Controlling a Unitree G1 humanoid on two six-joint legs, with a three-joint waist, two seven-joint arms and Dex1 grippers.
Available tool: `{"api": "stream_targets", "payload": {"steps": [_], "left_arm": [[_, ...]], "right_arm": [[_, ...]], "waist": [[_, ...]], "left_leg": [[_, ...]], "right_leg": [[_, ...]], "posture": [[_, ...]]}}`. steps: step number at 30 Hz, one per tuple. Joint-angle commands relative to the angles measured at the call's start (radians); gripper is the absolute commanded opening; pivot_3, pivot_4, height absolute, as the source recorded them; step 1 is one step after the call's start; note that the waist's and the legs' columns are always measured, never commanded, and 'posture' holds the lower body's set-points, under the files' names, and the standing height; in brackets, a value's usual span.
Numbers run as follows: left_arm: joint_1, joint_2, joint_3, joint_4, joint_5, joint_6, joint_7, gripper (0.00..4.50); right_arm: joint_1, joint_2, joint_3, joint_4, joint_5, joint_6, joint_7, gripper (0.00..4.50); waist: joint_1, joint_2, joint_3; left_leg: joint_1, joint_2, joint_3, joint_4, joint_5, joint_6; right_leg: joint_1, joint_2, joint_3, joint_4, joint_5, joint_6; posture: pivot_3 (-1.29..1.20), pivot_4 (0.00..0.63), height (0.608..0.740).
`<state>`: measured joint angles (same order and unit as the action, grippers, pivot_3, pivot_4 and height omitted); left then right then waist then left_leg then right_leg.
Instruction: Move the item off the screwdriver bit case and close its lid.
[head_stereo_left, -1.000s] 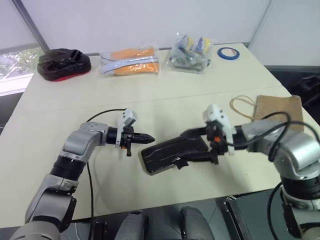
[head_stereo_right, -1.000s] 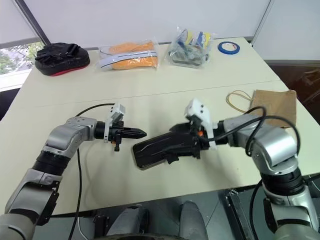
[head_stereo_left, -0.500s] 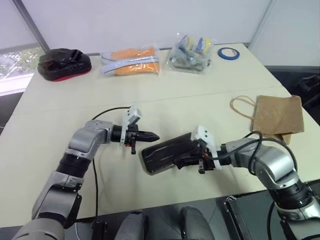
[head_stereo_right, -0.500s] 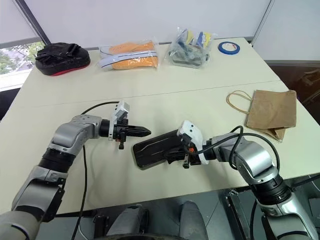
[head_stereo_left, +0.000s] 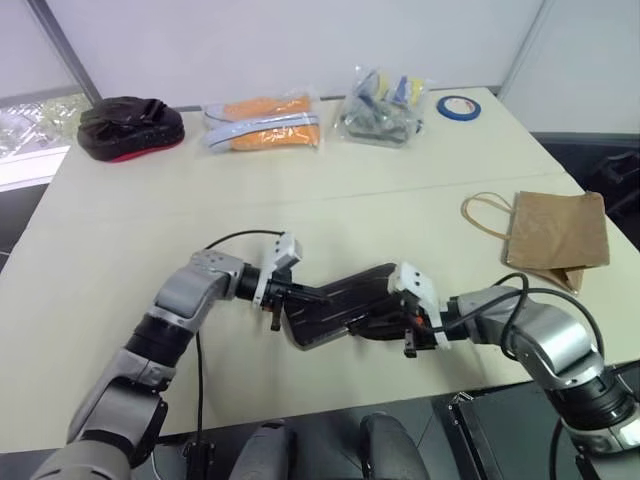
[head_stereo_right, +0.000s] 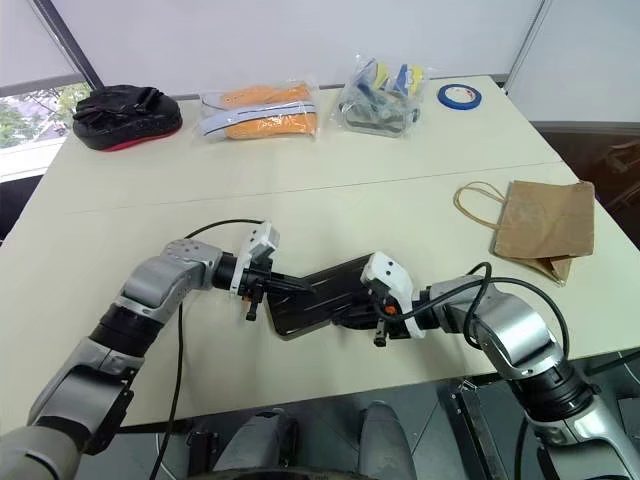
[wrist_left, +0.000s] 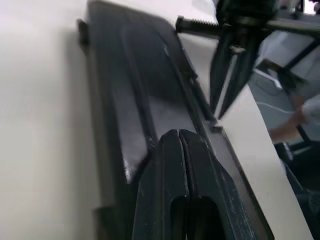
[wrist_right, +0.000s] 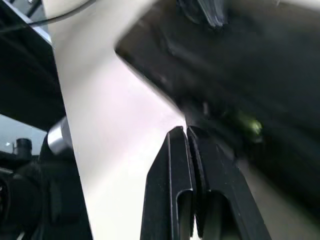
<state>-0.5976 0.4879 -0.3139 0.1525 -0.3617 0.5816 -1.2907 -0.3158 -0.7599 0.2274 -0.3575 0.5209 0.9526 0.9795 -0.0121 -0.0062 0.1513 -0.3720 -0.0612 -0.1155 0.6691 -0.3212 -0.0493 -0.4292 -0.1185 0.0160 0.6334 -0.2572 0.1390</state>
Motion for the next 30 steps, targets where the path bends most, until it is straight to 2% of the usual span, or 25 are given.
{"api": "stream_targets", "payload": {"steps": [1, 11, 21, 30], "left_arm": [[0.022, -0.004, -0.041, 0.010, 0.038, -0.040, -0.013, 0.00], [-0.032, -0.037, 0.028, 0.059, 0.013, -0.022, 0.022, 0.00], [-0.024, -0.035, 0.021, 0.060, 0.028, -0.041, 0.021, 0.00], [-0.091, -0.087, 0.120, 0.104, -0.029, 0.020, 0.085, 0.00]], "right_arm": [[-0.013, -0.011, -0.023, -0.011, 0.016, -0.002, 0.008, 0.06], [-0.009, -0.002, -0.015, -0.018, 0.019, 0.002, -0.005, 0.06], [-0.005, 0.025, 0.018, -0.003, 0.005, -0.008, -0.020, 0.06], [-0.014, 0.033, 0.025, 0.005, -0.004, -0.014, -0.026, 0.06]], "waist": [[0.000, 0.000, 0.000], [0.000, 0.000, 0.000], [-0.001, 0.000, 0.000], [0.000, 0.000, 0.000]], "left_leg": [[0.000, 0.000, 0.000, 0.000, 0.000, 0.000], [0.000, 0.000, 0.000, 0.000, 0.000, 0.000], [0.000, 0.000, 0.000, 0.001, 0.000, 0.000], [0.000, 0.000, 0.000, 0.001, 0.000, 0.000]], "right_leg": [[0.000, 0.000, 0.000, 0.000, 0.000, 0.000], [0.001, 0.000, 0.000, 0.000, 0.000, 0.000], [0.001, 0.000, 0.000, 0.000, 0.000, 0.000], [0.001, 0.000, 0.000, 0.000, 0.000, 0.000]], "posture": [[0.00, 0.150, 0.740], [0.00, 0.150, 0.740], [0.00, 0.150, 0.740], [0.00, 0.150, 0.740]]}}
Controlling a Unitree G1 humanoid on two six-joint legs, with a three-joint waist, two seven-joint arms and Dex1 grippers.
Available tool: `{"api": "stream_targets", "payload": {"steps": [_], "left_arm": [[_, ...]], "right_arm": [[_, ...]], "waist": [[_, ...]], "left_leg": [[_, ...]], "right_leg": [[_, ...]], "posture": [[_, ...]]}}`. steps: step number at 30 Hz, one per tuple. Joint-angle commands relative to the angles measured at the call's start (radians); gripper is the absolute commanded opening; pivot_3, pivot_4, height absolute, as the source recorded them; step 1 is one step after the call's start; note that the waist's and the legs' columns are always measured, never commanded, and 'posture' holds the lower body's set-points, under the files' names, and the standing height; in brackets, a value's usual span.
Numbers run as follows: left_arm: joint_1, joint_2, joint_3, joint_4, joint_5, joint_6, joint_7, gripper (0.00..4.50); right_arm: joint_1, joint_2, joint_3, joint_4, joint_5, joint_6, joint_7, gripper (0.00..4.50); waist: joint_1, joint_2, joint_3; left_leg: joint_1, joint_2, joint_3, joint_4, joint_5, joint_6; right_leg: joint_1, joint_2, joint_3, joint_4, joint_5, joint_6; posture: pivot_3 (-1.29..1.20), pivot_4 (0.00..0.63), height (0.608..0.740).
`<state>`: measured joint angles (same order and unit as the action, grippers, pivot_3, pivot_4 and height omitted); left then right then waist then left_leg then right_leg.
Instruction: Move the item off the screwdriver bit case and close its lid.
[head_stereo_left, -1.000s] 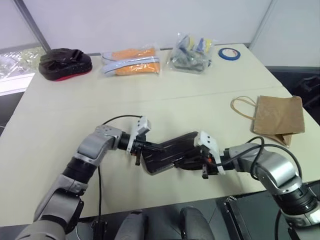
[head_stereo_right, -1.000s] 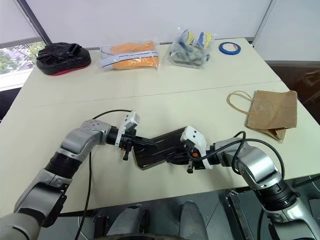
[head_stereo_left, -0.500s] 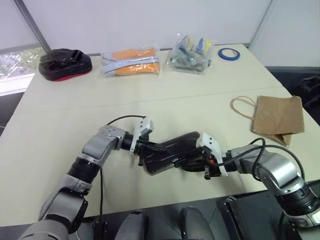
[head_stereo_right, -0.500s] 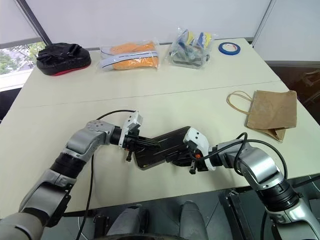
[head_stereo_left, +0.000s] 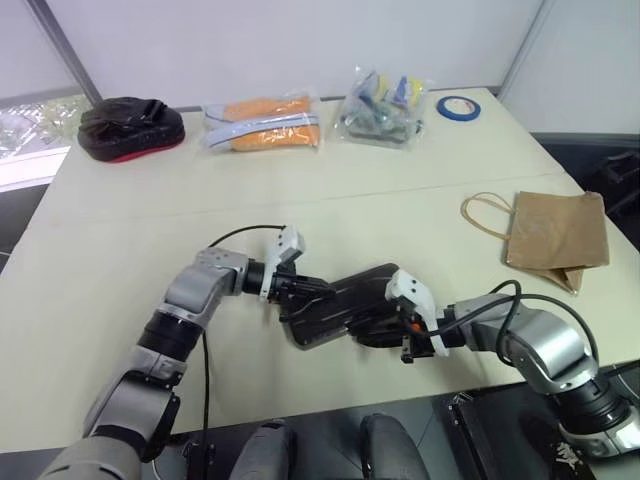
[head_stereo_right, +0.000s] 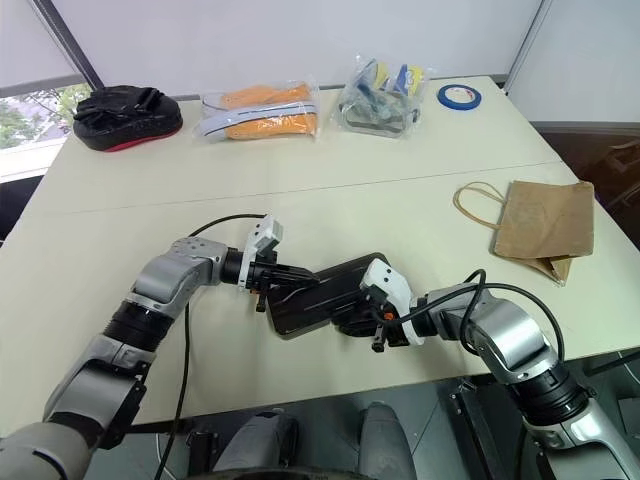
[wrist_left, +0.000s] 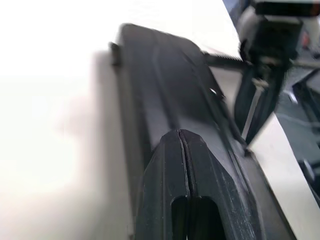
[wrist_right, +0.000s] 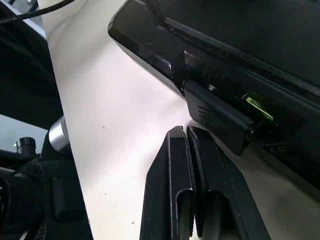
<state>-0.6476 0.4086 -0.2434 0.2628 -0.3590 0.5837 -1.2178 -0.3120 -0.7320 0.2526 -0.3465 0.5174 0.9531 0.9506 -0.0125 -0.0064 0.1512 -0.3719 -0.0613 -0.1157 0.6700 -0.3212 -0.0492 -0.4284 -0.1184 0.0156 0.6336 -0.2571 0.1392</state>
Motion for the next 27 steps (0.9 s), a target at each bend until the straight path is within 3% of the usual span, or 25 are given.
{"api": "stream_targets", "payload": {"steps": [1, 14, 27], "left_arm": [[-0.048, -0.012, 0.056, -0.001, -0.035, 0.020, 0.015, 0.00], [-0.057, -0.087, -0.012, 0.117, 0.094, -0.114, 0.089, 0.00], [-0.039, -0.127, -0.085, 0.158, 0.190, -0.191, 0.062, 0.00]], "right_arm": [[-0.019, 0.006, 0.000, -0.005, -0.001, -0.015, 0.003, 0.06], [-0.033, 0.011, 0.008, 0.015, -0.020, -0.031, -0.001, 0.06], [-0.057, 0.043, 0.015, 0.062, -0.077, -0.064, -0.036, 0.06]], "waist": [[0.000, 0.000, 0.000], [0.000, 0.000, 0.000], [-0.002, 0.000, 0.000]], "left_leg": [[0.000, 0.000, 0.000, 0.000, 0.000, 0.000], [0.000, 0.000, 0.000, 0.000, 0.000, 0.000], [0.000, 0.000, 0.000, 0.000, 0.000, 0.000]], "right_leg": [[0.000, 0.000, 0.000, 0.000, 0.000, 0.000], [0.000, 0.000, 0.000, 0.000, 0.000, 0.000], [0.000, 0.000, 0.000, 0.000, 0.000, 0.000]], "posture": [[0.00, 0.150, 0.740], [0.00, 0.150, 0.740], [0.00, 0.150, 0.740]]}}
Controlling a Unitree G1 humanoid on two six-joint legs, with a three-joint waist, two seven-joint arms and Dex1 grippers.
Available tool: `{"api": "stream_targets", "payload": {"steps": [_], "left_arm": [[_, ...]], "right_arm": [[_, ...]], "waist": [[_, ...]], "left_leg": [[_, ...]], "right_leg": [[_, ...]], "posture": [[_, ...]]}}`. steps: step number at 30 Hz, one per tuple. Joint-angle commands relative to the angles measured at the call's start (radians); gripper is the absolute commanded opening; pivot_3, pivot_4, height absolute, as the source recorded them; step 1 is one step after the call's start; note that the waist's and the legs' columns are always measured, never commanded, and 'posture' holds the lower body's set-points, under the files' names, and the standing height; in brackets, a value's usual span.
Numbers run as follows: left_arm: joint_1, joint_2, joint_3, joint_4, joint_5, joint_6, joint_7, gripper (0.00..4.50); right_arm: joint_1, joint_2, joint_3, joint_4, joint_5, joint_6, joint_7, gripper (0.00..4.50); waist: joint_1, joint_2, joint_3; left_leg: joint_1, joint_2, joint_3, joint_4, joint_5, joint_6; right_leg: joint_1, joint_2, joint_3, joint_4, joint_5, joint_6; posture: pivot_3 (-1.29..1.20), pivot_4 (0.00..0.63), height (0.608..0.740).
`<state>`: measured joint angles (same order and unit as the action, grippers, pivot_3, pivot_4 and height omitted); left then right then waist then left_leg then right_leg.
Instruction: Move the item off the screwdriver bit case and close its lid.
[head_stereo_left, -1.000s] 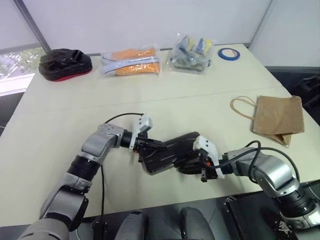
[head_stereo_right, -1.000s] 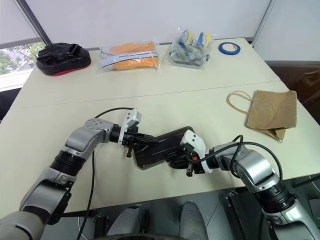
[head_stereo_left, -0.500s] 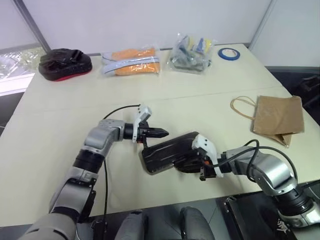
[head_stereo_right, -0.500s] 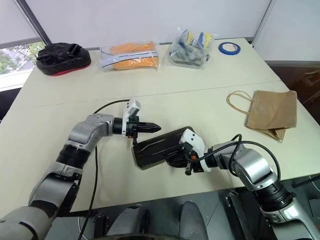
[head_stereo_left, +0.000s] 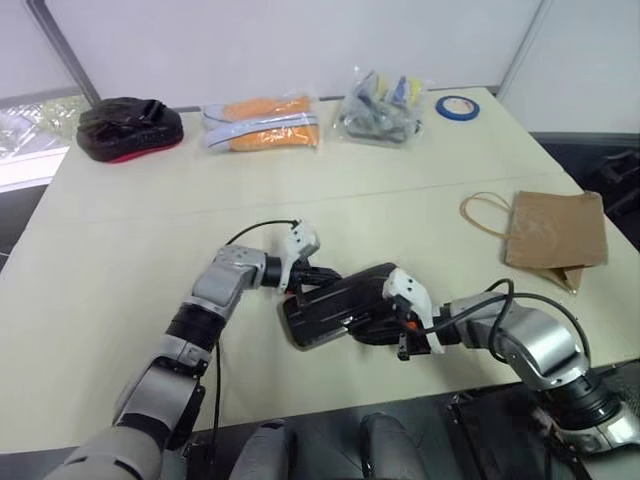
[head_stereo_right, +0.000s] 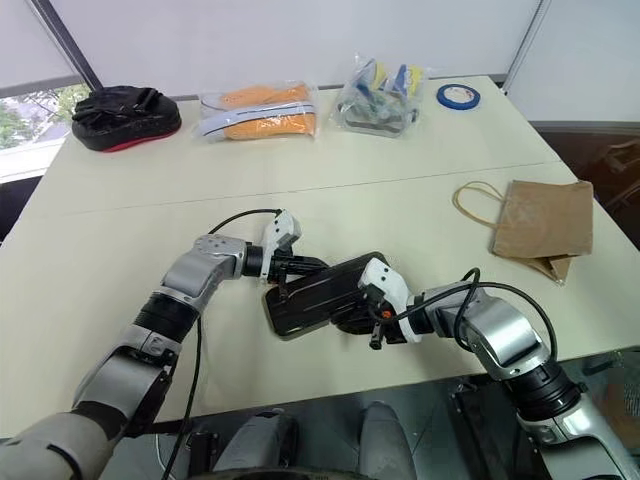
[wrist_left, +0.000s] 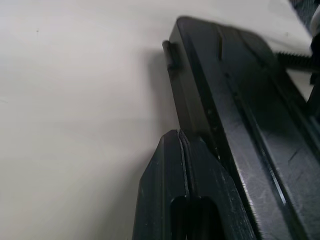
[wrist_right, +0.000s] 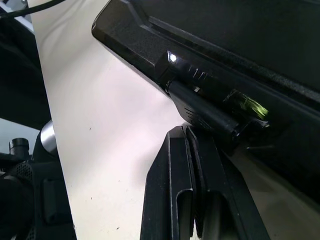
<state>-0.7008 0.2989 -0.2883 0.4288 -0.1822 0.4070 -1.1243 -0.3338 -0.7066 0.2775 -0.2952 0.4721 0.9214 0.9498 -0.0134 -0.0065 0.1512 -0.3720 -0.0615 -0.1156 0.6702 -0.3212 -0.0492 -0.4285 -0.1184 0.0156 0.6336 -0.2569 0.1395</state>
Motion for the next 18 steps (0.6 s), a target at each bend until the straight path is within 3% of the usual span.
{"api": "stream_targets", "payload": {"steps": [1, 18], "left_arm": [[0.017, -0.017, -0.045, -0.007, 0.018, -0.019, -0.035, 0.00], [0.042, -0.053, -0.072, 0.004, 0.061, -0.045, -0.055, 0.00]], "right_arm": [[-0.037, 0.021, -0.011, 0.014, -0.034, -0.034, -0.038, 0.06], [-0.088, 0.055, -0.004, 0.077, -0.087, -0.070, -0.055, 0.06]], "waist": [[-0.001, 0.000, 0.000], [-0.001, -0.002, -0.003]], "left_leg": [[0.000, 0.000, 0.000, 0.000, 0.000, 0.000], [0.005, 0.000, 0.000, 0.000, 0.000, 0.000]], "right_leg": [[0.000, 0.000, 0.000, 0.000, 0.000, 0.000], [0.005, 0.001, 0.000, 0.001, 0.000, 0.000]], "posture": [[0.00, 0.150, 0.740], [0.00, 0.150, 0.740]]}}
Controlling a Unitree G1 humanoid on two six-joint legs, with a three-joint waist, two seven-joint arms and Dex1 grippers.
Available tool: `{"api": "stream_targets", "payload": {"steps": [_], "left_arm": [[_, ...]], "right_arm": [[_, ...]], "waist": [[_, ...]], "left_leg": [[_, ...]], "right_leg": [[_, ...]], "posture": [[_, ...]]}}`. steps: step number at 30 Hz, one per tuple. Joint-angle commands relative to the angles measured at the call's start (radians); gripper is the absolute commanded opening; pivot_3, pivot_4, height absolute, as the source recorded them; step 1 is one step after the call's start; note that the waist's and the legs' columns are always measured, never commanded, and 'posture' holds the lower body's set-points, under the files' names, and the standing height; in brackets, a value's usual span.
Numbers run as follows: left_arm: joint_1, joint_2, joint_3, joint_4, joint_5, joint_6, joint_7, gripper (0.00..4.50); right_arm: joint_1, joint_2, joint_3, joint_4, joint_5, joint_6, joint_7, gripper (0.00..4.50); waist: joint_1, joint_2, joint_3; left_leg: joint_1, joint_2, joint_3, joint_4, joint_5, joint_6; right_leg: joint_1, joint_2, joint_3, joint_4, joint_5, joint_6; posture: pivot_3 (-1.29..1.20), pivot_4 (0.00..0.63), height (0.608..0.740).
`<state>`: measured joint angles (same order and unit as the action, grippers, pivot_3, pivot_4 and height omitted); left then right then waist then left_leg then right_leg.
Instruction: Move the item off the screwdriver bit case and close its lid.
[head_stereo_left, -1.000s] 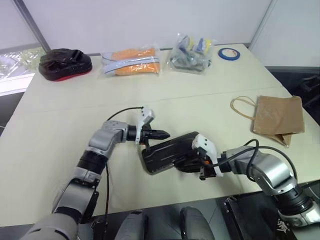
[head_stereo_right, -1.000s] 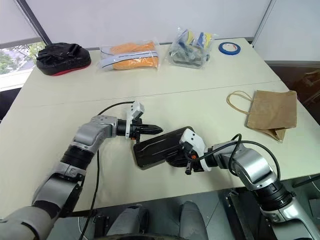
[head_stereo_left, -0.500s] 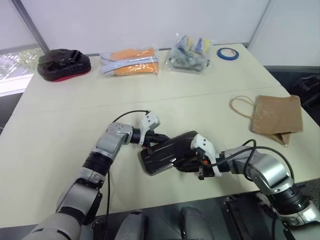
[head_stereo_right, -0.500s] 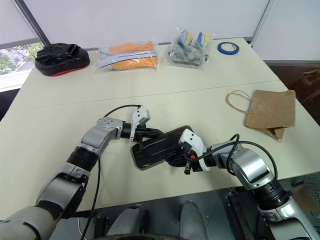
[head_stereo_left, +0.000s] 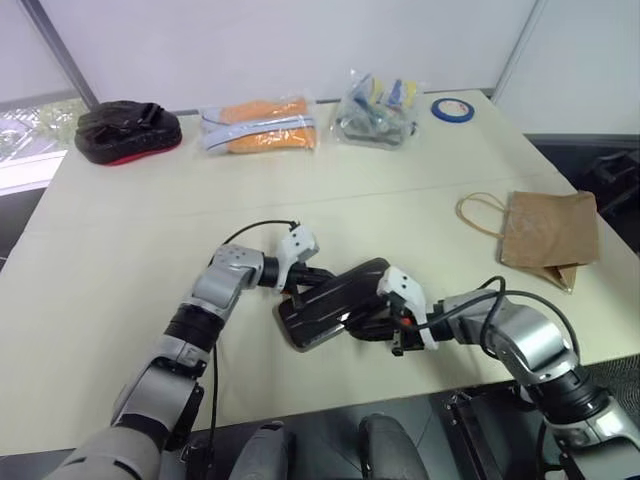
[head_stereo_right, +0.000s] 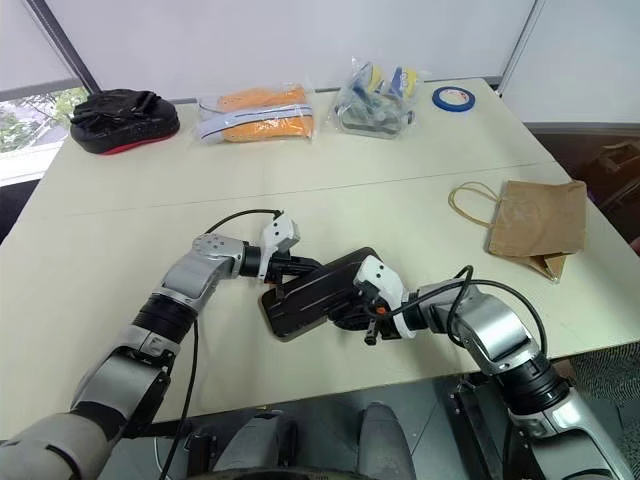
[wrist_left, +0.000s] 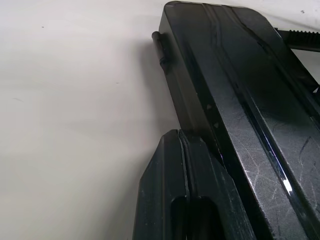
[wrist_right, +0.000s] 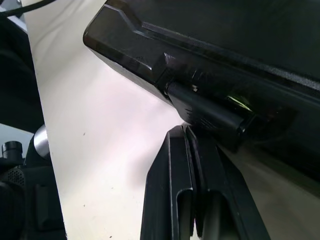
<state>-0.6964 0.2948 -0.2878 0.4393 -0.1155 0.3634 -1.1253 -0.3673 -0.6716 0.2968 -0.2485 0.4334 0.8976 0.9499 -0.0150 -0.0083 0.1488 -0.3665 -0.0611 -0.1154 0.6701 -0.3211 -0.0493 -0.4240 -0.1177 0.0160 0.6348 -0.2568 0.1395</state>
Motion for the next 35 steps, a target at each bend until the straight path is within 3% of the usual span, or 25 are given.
{"api": "stream_targets", "payload": {"steps": [1, 12, 20, 27, 35], "left_arm": [[0.041, -0.051, -0.075, -0.007, -0.004, 0.000, -0.058, 0.00], [0.028, -0.061, -0.001, -0.021, -0.024, 0.024, -0.014, 0.00], [0.052, 0.026, 0.159, -0.195, -0.099, 0.125, 0.058, 0.00], [0.121, 0.151, 0.255, -0.431, -0.184, 0.244, 0.109, 0.00], [0.312, 0.243, 0.415, -0.785, -0.340, 0.462, 0.233, 0.00]], "right_arm": [[-0.059, 0.021, -0.020, 0.035, -0.050, -0.047, -0.052, 0.06], [-0.061, 0.001, -0.016, -0.006, -0.017, 0.001, -0.035, 0.06], [0.009, -0.184, -0.057, -0.231, 0.040, 0.032, 0.060, 0.06], [-0.006, -0.309, -0.242, -0.333, 0.139, 0.079, 0.081, 0.06], [-0.084, -0.343, -0.435, -0.331, 0.228, 0.149, 0.018, 0.06]], "waist": [[0.000, -0.001, 0.000], [0.001, -0.001, -0.001], [0.003, -0.001, 0.000], [0.004, -0.001, 0.000], [0.004, -0.001, 0.001]], "left_leg": [[0.000, 0.000, 0.000, 0.000, 0.000, 0.000], [0.012, 0.001, 0.000, -0.003, -0.003, 0.005], [0.001, 0.000, -0.002, -0.002, -0.001, 0.002], [-0.005, 0.001, -0.002, -0.001, -0.001, 0.002], [-0.005, 0.001, -0.002, -0.002, -0.001, 0.002]], "right_leg": [[0.000, 0.000, 0.000, 0.000, 0.000, 0.000], [0.011, 0.001, 0.000, -0.003, 0.000, 0.000], [0.001, -0.001, 0.000, -0.003, 0.000, 0.000], [-0.005, -0.001, 0.001, -0.002, 0.000, 0.000], [-0.005, -0.001, 0.001, -0.003, 0.000, 0.000]], "posture": [[0.00, 0.150, 0.740], [0.00, 0.150, 0.740], [0.00, 0.150, 0.740], [0.00, 0.150, 0.740], [0.00, 0.150, 0.740]]}}
